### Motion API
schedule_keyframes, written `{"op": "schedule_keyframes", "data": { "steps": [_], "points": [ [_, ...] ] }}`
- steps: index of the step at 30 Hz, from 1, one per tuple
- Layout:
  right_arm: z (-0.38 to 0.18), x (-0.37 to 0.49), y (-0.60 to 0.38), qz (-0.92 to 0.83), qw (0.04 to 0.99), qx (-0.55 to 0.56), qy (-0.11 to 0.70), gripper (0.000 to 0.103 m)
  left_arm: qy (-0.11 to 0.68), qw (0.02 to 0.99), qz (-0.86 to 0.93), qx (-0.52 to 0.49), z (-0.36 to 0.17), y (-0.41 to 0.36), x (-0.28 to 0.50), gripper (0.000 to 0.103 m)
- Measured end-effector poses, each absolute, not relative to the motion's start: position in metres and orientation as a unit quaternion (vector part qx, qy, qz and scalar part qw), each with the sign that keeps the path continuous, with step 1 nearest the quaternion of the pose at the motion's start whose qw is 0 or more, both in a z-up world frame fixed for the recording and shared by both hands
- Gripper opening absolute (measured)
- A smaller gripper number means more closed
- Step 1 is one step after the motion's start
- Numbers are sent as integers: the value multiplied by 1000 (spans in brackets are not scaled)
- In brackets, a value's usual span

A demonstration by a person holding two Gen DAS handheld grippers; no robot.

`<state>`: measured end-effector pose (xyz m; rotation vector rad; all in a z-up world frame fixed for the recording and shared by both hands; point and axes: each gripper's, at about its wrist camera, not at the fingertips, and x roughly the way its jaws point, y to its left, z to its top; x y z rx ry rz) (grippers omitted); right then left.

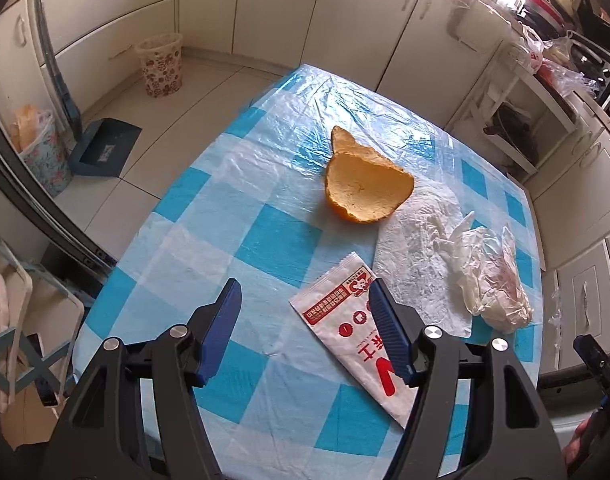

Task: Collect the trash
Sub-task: 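Return both open tools to the table over the large peel and bag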

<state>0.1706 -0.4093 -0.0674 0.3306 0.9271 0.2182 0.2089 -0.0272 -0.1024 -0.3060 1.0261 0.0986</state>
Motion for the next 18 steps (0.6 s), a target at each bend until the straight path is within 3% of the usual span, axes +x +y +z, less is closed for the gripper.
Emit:
{"op": "schedule_keyframes", "data": {
  "steps": [18],
  "points": [
    [-88,200,-345,113,875,48,469,85,521,843,64,-117,-125,-18,304,65]
  ]
}}
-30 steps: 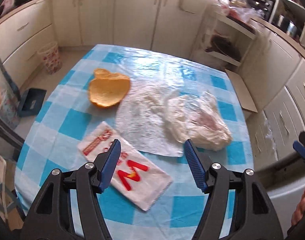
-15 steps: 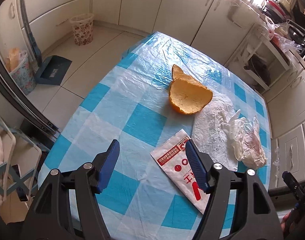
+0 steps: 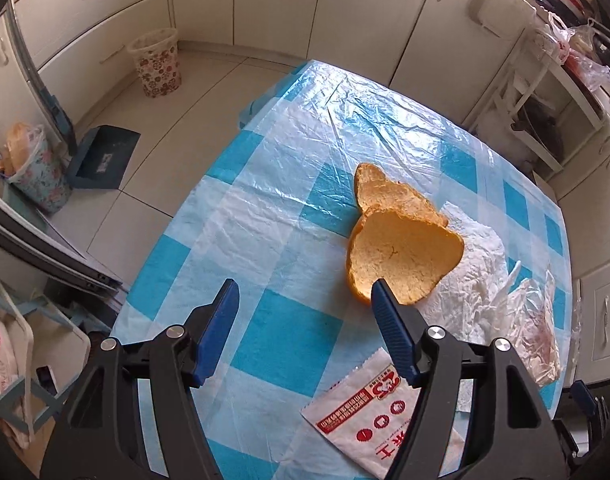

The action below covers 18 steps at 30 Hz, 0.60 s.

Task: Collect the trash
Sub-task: 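Return both open tools to the table over the large peel and bag, then grasp the large orange peel with the left gripper while the right gripper grasps the white bag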

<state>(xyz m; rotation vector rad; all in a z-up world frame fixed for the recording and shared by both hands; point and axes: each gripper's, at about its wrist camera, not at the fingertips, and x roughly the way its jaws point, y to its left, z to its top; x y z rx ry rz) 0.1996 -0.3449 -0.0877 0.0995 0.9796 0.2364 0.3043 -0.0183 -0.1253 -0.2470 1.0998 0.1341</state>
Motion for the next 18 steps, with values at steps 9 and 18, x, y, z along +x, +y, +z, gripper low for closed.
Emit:
{"op": "schedule_keyframes", "data": {
  "steps": [9,18],
  "points": [
    [-103,215,-353,105,868,59,482,85,511,851,58,-105,-129,-20,323,70],
    [-112,237,-365,110,858,96,492,85,508,856,57,-79,-135,-33,338,70]
  ]
}}
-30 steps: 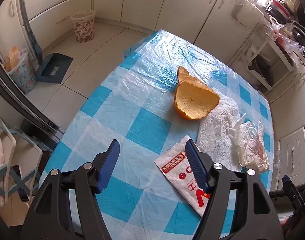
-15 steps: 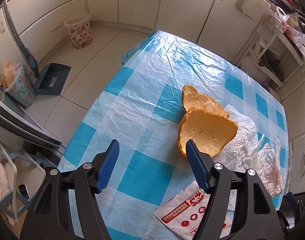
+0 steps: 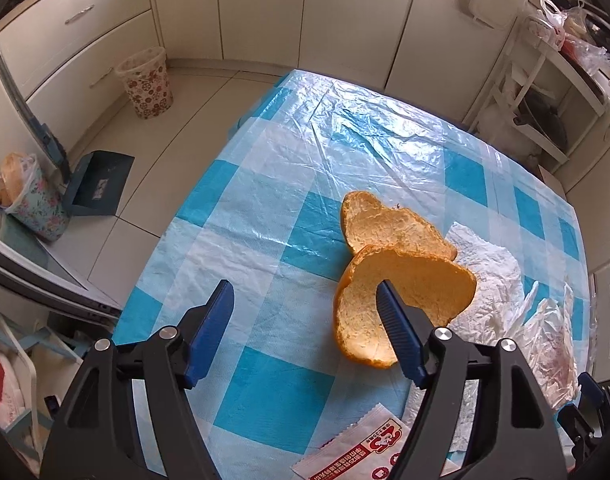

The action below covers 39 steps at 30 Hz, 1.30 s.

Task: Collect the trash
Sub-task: 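Grasp the large orange peel with the left gripper while the right gripper grasps the white bag, then carry the peel and white bag to the yellow bucket and release both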

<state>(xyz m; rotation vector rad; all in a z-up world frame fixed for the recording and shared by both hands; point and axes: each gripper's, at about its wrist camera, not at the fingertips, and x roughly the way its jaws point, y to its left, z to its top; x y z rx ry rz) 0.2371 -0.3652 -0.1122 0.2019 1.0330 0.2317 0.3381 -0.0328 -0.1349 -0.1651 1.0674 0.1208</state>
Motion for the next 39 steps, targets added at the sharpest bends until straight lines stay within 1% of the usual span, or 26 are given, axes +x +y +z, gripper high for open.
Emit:
{"op": "schedule_keyframes", "data": {
  "steps": [1,2,3,4,5,6,7,8,9,10,15,22,29,39],
  "points": [
    [-114,240,-365,111,856,97,495,85,509,856,55,-77,-135,-35,340,70],
    [-116,243,-363,112,854,95,499,85,510,855,53,-75,-135,-37,340,66],
    [-117,246,-362,114,853,94,501,85,511,855,51,-72,-135,-38,341,59],
    [-118,248,-360,118,850,95,504,81,513,854,48,-67,-136,-41,341,55],
    [-120,249,-358,124,848,96,506,76,514,854,45,-63,-136,-43,341,44],
    [-122,250,-356,130,844,95,511,63,516,854,42,-57,-137,-45,340,30],
    [-125,251,-353,137,839,96,517,49,519,852,41,-52,-138,-45,340,22],
    [-126,250,-351,141,839,95,518,48,521,851,36,-54,-138,-44,338,14],
    [-125,248,-349,142,840,92,515,42,521,851,34,-57,-138,-43,337,6],
    [-124,247,-348,147,839,93,516,37,519,852,33,-57,-136,-42,335,6],
    [-116,238,-350,158,841,109,505,33,504,861,23,-66,-121,-33,323,4],
    [-92,220,-364,173,850,148,476,33,479,872,16,-99,-94,-15,305,4],
    [-89,208,-376,161,854,158,469,33,452,885,9,-109,-72,-16,285,4],
    [-82,192,-383,141,864,159,457,34,446,889,5,-103,-68,-22,267,4]
  ]
}}
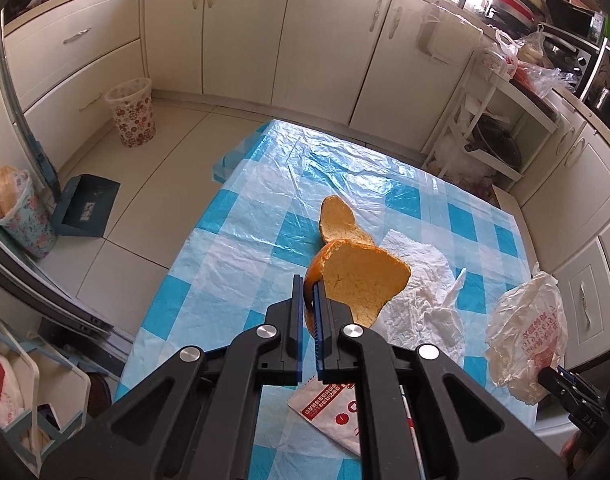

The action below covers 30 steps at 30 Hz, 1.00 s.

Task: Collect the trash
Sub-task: 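Carry the peel and white bag to the yellow bucket and release both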

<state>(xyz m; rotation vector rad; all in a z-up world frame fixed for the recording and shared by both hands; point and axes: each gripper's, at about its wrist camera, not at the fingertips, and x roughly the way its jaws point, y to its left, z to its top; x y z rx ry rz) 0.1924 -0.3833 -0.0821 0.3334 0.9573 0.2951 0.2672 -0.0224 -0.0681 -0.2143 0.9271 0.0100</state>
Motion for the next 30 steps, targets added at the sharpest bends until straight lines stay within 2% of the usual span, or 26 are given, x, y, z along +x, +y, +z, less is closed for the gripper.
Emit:
{"op": "schedule_keyframes", "data": {
  "steps": [16,30],
  "points": [
    [-84,191,-412,102,873,177,443,36,442,890,-2,-111,-69,-32,271,4],
    [-91,169,-444,74,875,159,452,37,437,892,-72,-87,-67,-95,263,4]
  ]
}}
